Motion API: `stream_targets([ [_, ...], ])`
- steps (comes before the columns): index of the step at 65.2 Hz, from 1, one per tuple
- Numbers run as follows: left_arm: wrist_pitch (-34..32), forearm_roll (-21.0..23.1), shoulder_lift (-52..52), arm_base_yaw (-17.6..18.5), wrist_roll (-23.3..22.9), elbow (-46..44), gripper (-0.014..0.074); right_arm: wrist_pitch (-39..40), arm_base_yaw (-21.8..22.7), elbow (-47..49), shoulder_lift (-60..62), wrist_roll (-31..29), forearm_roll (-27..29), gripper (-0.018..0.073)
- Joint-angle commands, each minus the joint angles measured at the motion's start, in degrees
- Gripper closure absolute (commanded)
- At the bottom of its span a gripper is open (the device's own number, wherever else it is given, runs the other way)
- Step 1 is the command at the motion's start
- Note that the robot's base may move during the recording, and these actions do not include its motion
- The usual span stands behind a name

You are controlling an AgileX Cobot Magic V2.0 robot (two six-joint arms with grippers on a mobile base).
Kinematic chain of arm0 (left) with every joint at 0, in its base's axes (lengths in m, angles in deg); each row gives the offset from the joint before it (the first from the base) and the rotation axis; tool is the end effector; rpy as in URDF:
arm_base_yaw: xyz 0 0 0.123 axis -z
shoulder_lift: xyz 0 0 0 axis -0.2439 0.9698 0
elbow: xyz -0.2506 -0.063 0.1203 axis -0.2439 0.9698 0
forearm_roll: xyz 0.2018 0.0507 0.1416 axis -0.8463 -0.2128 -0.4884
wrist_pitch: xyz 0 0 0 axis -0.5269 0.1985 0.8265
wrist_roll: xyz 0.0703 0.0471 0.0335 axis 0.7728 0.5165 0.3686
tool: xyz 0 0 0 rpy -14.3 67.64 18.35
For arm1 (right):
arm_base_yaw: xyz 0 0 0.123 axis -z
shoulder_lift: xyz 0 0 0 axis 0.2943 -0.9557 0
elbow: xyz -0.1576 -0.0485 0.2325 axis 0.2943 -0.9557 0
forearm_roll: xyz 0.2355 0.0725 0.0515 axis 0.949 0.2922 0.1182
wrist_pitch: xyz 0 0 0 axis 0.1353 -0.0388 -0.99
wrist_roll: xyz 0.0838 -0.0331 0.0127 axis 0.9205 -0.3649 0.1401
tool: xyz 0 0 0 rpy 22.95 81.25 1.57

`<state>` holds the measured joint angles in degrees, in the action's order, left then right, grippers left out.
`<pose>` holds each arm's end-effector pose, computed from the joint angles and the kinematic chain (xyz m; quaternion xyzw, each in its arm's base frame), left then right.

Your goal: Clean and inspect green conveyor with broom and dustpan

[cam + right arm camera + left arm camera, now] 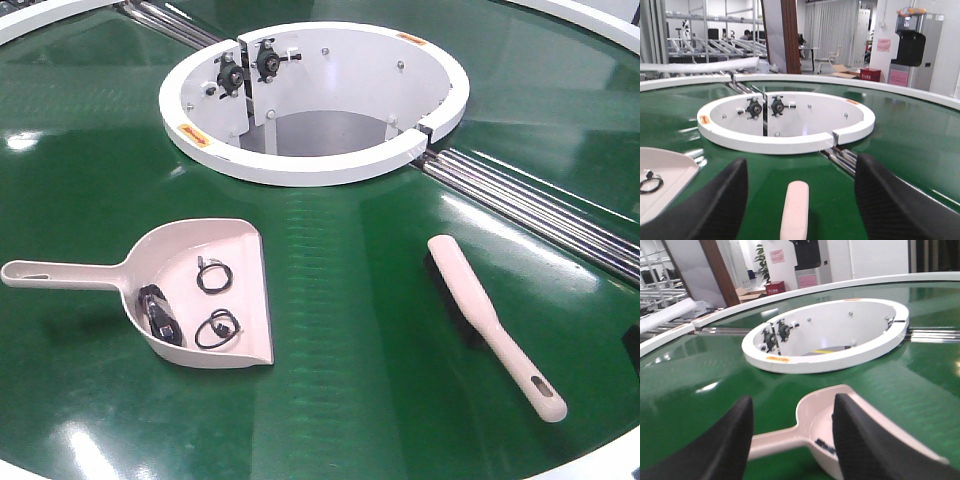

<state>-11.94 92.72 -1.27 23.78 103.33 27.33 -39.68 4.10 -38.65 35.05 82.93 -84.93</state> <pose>0.0770 -0.0175 0.2675 0.1619 0.7110 0.0058 0.6843 0.0697 0.0161 0.2575 -0.1015 0.6877 0.0581 0.7166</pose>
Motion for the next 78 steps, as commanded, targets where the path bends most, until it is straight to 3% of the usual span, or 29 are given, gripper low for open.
stream_targets([
  [1, -6.41, 1.15, -0.21, 0.24, -0.68, 0.95, 0.0334, 5.59, 0.29, 1.02, -0.63, -0.32, -0.24, 0.0183],
  [10, -6.33, 7.48, -0.22, 0.24, -0.68, 0.90, 0.0589, 5.72, 0.29, 1.02, -0.63, -0.12, -0.24, 0.0454],
  [14, -6.39, 9.14, -0.22, 0.24, -0.56, 0.90, 0.0605, 5.72, 0.29, 1.02, -0.63, -0.03, -0.11, 0.0576],
  [36, -12.23, 9.43, -0.22, 0.24, -0.51, 0.90, 0.0604, 5.71, 0.29, 1.02, -0.63, 0.05, -0.11, 0.0568],
  [78, -12.39, 9.18, -0.22, 0.24, -0.51, 1.12, 0.0604, 5.71, 0.29, 1.02, -0.63, 0.05, -0.11, 0.0568],
])
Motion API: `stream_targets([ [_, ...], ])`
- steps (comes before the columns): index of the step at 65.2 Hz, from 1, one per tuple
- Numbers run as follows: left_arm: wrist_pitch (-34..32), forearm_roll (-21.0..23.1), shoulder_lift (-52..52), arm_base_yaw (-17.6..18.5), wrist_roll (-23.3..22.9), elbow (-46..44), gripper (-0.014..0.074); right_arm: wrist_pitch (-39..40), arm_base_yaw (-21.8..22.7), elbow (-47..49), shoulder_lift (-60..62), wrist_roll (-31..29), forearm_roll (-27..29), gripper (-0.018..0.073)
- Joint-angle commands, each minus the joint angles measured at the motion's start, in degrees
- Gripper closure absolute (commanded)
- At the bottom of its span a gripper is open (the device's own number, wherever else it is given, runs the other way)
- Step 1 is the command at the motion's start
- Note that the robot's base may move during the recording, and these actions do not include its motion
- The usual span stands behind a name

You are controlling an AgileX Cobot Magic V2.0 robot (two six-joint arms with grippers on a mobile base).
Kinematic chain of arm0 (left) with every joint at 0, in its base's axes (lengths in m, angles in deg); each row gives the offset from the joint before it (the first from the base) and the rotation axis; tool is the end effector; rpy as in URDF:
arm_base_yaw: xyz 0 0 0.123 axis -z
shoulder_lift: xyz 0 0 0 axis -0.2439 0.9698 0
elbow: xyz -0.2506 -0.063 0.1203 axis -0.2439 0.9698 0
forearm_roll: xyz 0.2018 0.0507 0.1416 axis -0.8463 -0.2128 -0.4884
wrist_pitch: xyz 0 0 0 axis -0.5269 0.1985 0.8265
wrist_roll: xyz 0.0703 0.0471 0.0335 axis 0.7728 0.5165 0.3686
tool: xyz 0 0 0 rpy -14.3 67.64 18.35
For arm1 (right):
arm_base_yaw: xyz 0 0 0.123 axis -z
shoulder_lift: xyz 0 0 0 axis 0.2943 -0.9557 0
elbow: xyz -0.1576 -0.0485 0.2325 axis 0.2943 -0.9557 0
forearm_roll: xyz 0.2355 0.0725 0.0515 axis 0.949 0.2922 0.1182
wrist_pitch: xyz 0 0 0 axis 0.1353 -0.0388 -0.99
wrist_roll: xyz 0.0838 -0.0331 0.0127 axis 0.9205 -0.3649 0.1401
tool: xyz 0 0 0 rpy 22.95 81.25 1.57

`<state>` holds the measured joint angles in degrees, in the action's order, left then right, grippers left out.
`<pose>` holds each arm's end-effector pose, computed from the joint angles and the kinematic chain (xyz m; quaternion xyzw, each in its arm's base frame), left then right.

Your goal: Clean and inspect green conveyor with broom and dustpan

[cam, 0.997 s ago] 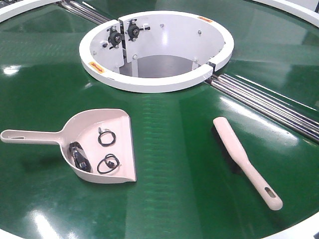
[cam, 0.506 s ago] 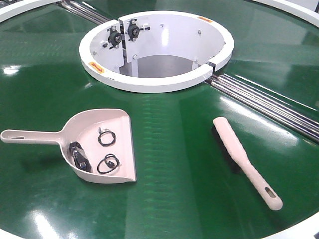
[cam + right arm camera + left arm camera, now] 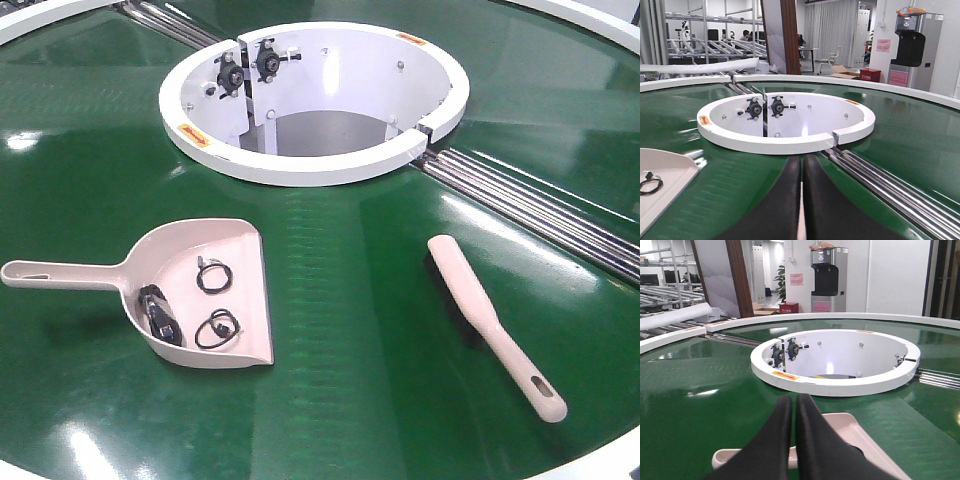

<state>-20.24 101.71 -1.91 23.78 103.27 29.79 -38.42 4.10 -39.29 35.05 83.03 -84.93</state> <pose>0.0778 -0.0125 0.2659 0.0811 0.6887 -0.0308 0.7199 0.0701 0.0162 0.2557 -0.1003 0.6839 0.0589 0.7202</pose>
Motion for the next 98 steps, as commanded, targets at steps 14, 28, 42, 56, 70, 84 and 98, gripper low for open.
stream_targets([
  [14, -0.84, -21.92, 0.28, 0.24, -23.84, 0.62, 0.0604, 4.44, 0.29, 1.67, -0.63, -0.04, -0.11, 0.0568],
  [28, -10.62, -28.53, -5.01, -0.15, -32.03, 11.44, 0.0604, 4.01, 0.29, 1.67, -0.63, -0.04, -0.11, 0.0568],
  [42, -3.43, -28.71, -14.23, -4.74, -31.91, 13.79, 0.0603, 4.01, 0.29, 1.67, -0.63, -0.04, -0.11, 0.0568],
  [56, -0.42, -29.56, -16.86, -6.72, -32.28, 13.79, 0.0603, 4.01, 0.29, 1.67, -0.63, -0.04, -0.11, 0.0568],
  [70, 1.76, -29.56, -16.86, -6.58, -38.54, 13.79, 0.0603, 4.01, 0.29, 1.67, -0.63, -0.04, -0.11, 0.0568],
  [84, 1.76, -29.61, -16.86, -3.64, -39.53, 13.84, 0.0603, 4.01, 0.29, 1.67, -0.63, -0.04, -0.11, 0.0568],
  [98, 1.87, -29.56, -16.81, -2.65, -39.53, 13.72, 0.0604, 4.01, 0.29, 1.67, -0.63, -0.04, -0.11, 0.0568],
])
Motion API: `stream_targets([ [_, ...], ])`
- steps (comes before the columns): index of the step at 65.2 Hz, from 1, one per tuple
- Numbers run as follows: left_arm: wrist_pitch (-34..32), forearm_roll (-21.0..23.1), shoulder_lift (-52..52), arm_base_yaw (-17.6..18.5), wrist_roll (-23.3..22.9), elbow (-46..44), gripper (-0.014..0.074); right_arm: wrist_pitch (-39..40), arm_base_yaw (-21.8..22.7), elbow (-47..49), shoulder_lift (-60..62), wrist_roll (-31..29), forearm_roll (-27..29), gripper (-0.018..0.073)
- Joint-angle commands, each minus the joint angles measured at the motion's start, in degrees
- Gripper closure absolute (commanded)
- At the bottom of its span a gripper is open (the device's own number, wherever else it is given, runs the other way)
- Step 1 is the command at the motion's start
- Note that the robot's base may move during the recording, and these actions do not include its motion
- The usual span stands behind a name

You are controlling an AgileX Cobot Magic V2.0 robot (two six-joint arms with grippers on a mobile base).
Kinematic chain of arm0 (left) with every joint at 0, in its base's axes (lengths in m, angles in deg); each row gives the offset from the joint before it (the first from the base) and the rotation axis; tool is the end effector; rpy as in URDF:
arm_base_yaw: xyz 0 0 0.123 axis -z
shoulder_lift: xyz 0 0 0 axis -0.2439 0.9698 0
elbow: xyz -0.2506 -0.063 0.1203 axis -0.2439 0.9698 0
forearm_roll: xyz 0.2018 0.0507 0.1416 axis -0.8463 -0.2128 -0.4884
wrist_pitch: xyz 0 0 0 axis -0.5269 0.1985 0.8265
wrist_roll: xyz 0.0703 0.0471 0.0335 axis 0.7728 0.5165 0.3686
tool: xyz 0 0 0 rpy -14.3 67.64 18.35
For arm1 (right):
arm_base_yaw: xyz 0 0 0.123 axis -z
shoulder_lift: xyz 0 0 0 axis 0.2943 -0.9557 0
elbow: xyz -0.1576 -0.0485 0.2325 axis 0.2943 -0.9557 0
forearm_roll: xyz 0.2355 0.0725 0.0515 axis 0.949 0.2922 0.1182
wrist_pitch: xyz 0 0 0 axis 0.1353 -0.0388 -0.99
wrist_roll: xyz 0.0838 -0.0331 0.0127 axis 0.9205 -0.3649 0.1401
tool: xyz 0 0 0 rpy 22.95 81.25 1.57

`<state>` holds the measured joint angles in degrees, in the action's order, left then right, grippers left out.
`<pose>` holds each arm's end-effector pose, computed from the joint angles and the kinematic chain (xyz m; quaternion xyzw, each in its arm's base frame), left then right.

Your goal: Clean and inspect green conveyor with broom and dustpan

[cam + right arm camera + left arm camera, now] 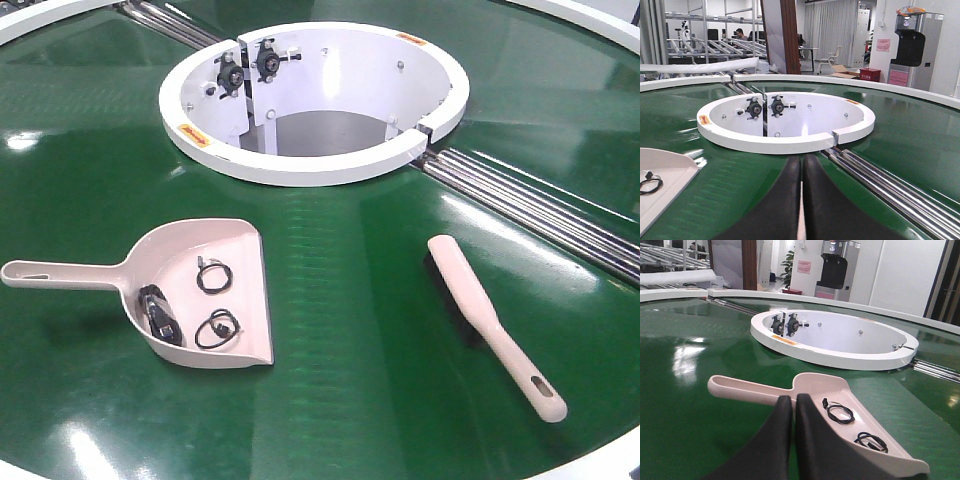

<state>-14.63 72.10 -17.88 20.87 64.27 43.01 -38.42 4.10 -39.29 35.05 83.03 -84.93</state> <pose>0.0563 -0.0068 0.1970 0.0106 0.7103 -0.0731 0.7000 0.0701 0.0162 0.2557 -0.1003 0.6839 0.0589 0.7202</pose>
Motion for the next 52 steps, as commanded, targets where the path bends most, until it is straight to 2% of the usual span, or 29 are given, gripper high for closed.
stream_targets([
  [1, -3.74, 0.05, -0.84, 0.25, -0.53, 0.49, 0.0604, 4.01, 0.29, 1.67, -0.63, -0.04, -0.11, 0.0568],
  [52, -3.67, 0.05, -0.84, 0.25, -0.53, 0.49, 0.0602, 4.01, 0.29, 1.67, -0.63, -0.04, -0.11, 0.0568],
])
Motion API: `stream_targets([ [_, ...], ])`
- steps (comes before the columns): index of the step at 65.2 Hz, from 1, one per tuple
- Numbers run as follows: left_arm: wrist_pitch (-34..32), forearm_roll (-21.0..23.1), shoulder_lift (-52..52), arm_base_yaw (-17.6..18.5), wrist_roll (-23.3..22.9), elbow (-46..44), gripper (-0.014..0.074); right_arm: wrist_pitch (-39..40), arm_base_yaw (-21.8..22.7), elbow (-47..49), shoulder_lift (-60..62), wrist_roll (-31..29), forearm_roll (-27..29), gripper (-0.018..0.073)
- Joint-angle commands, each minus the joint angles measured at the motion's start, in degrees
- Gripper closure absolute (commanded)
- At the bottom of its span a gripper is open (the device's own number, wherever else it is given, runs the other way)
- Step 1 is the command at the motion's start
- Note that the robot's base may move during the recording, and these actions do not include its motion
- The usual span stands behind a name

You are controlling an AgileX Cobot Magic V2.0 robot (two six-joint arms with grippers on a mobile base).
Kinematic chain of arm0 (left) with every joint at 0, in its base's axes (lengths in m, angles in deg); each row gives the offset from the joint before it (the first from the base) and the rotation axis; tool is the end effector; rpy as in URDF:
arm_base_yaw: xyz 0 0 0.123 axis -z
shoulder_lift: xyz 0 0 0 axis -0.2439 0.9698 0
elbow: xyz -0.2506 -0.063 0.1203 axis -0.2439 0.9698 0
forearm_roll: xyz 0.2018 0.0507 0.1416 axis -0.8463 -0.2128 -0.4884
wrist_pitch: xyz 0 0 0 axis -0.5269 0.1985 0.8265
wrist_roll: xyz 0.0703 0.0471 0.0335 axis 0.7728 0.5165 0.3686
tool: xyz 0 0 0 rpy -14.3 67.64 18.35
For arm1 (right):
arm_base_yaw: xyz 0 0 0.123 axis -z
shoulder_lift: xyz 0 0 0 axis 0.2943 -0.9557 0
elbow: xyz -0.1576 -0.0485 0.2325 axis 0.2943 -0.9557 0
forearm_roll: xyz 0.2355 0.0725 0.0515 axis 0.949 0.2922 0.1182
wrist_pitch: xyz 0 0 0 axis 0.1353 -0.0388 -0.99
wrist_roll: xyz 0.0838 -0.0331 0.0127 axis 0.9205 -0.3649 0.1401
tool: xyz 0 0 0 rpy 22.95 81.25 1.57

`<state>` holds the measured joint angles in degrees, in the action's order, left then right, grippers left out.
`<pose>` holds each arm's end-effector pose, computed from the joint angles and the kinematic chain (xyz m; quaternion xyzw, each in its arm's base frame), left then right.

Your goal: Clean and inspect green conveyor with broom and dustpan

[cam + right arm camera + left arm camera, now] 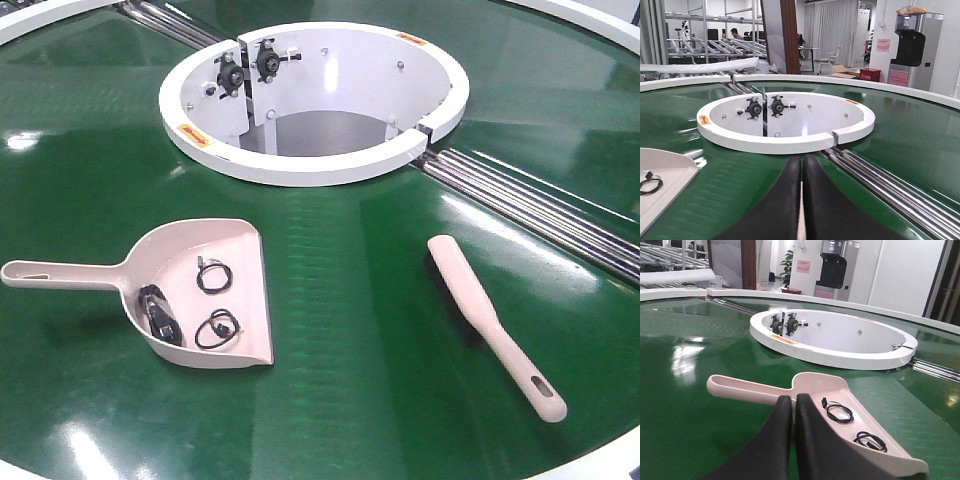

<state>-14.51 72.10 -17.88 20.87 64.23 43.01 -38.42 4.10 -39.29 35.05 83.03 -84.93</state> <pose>0.0563 -0.0068 0.1968 0.0104 0.7110 -0.0733 0.6993 0.0701 0.0162 0.2557 -0.1003 0.6839 0.0589 0.7202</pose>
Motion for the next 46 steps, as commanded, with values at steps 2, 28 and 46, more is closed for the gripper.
stream_targets([
  [2, -3.79, 0.05, -0.84, 0.25, -0.49, 0.49, 0.0602, 4.02, 0.29, 1.32, -0.34, 0.03, -0.11, 0.0568],
  [28, -3.79, 0.10, -0.84, 0.25, -0.49, 0.49, 0.0602, 4.54, 10.25, -8.75, 7.57, -0.06, -0.67, 0.0568],
  [46, -3.79, 0.10, -0.79, 0.25, -0.49, 0.49, 0.0602, 1.99, 12.79, -11.15, 13.04, 0.47, -0.27, 0.0568],
])
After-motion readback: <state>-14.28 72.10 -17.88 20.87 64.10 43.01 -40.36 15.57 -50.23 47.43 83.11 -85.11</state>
